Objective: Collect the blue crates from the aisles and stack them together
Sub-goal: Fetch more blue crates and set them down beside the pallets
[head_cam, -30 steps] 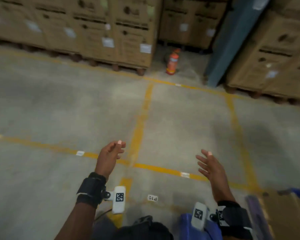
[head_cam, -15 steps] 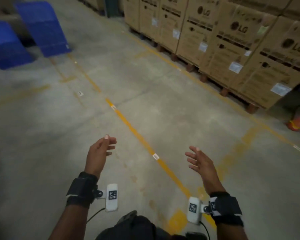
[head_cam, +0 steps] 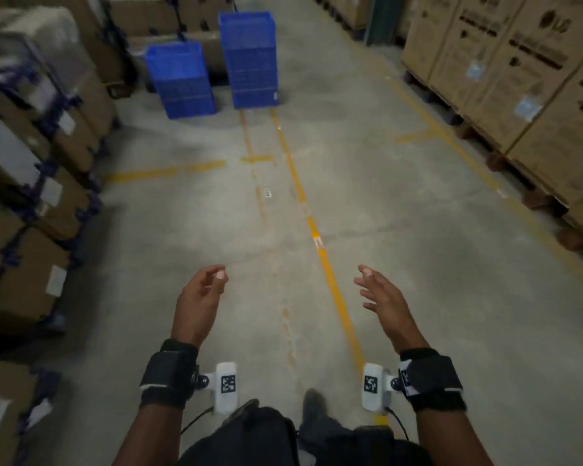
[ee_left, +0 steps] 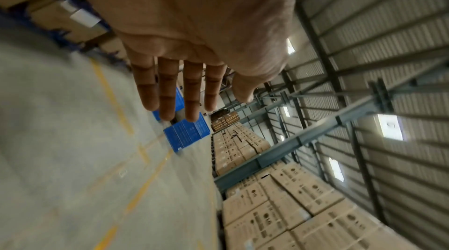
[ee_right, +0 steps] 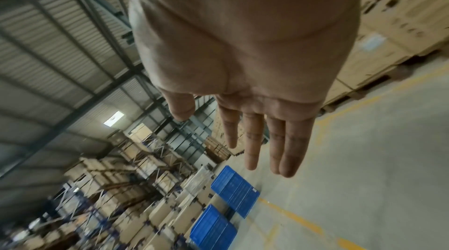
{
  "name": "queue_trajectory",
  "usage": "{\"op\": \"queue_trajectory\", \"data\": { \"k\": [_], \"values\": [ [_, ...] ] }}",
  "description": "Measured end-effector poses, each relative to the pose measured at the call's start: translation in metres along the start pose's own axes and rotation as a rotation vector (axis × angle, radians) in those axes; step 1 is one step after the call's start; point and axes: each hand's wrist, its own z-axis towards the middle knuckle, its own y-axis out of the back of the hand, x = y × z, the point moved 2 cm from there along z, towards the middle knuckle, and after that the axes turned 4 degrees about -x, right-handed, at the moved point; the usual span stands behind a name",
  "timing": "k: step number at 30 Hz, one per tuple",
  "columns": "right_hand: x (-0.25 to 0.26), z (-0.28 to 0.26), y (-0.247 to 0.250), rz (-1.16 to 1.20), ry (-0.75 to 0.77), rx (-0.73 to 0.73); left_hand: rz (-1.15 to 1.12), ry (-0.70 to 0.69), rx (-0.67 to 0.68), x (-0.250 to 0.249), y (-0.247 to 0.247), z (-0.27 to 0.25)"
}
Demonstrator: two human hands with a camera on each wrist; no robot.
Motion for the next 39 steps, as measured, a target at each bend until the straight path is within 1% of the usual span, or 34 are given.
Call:
{"op": "queue_trajectory", "data": {
  "k": [1, 3, 5, 8, 10, 11, 13, 15, 16, 18, 20, 21, 25, 26, 28, 30, 31, 35, 38, 39],
  "values": [
    [0.014, 0.035, -0.003, -0.034, 0.038, 0.008, 0.062, -0.026, -0.008, -0.006, -0.01, 0.026],
    [0.034, 0.082, -0.009, -0.121, 0.113, 0.017, 0.16, -0.075, 0.009, -0.015, -0.027, 0.059],
    [0.056, 0.133, -0.02, -0.216, 0.16, 0.033, 0.215, -0.104, -0.024, -0.026, -0.043, 0.099],
    [0.082, 0.215, -0.043, -0.412, 0.286, 0.037, 0.378, -0.193, -0.095, -0.036, -0.066, 0.173],
    [0.092, 0.272, -0.058, -0.518, 0.309, 0.064, 0.457, -0.238, -0.123, -0.034, -0.081, 0.226],
    [0.098, 0.306, -0.068, -0.539, 0.314, 0.075, 0.493, -0.262, -0.127, -0.031, -0.089, 0.259],
    [0.112, 0.36, -0.082, -0.579, 0.332, 0.073, 0.567, -0.305, -0.115, -0.031, -0.102, 0.311],
    [0.128, 0.421, -0.1, -0.605, 0.339, 0.076, 0.606, -0.302, -0.109, -0.03, -0.116, 0.373],
    [0.138, 0.456, -0.111, -0.617, 0.338, 0.076, 0.61, -0.303, -0.107, -0.03, -0.123, 0.409],
    [0.156, 0.504, -0.123, -0.656, 0.332, 0.071, 0.597, -0.293, -0.089, -0.033, -0.136, 0.464],
    [0.183, 0.557, -0.136, -0.661, 0.324, 0.059, 0.582, -0.29, -0.055, -0.042, -0.149, 0.531],
    [0.199, 0.586, -0.14, -0.657, 0.322, 0.044, 0.575, -0.296, -0.051, -0.049, -0.157, 0.568],
    [0.25, 0.669, -0.157, -0.617, 0.319, -0.002, 0.531, -0.319, -0.047, -0.082, -0.179, 0.675],
    [0.262, 0.701, -0.165, -0.595, 0.307, -0.014, 0.524, -0.326, -0.047, -0.09, -0.187, 0.71],
    [0.273, 0.749, -0.18, -0.574, 0.293, -0.032, 0.523, -0.336, -0.045, -0.093, -0.198, 0.759],
    [0.28, 0.81, -0.198, -0.558, 0.289, -0.034, 0.528, -0.323, -0.037, -0.087, -0.211, 0.819],
    [0.286, 0.849, -0.21, -0.552, 0.297, -0.023, 0.532, -0.317, -0.046, -0.083, -0.217, 0.857],
    [0.318, 0.971, -0.248, -0.574, 0.277, 0.024, 0.544, -0.253, -0.08, -0.081, -0.227, 0.969],
    [0.365, 1.064, -0.287, -0.554, 0.31, 0.059, 0.506, -0.233, -0.15, -0.094, -0.226, 1.058],
    [0.377, 1.079, -0.295, -0.56, 0.316, 0.066, 0.515, -0.24, -0.171, -0.099, -0.223, 1.073]
  ]
}}
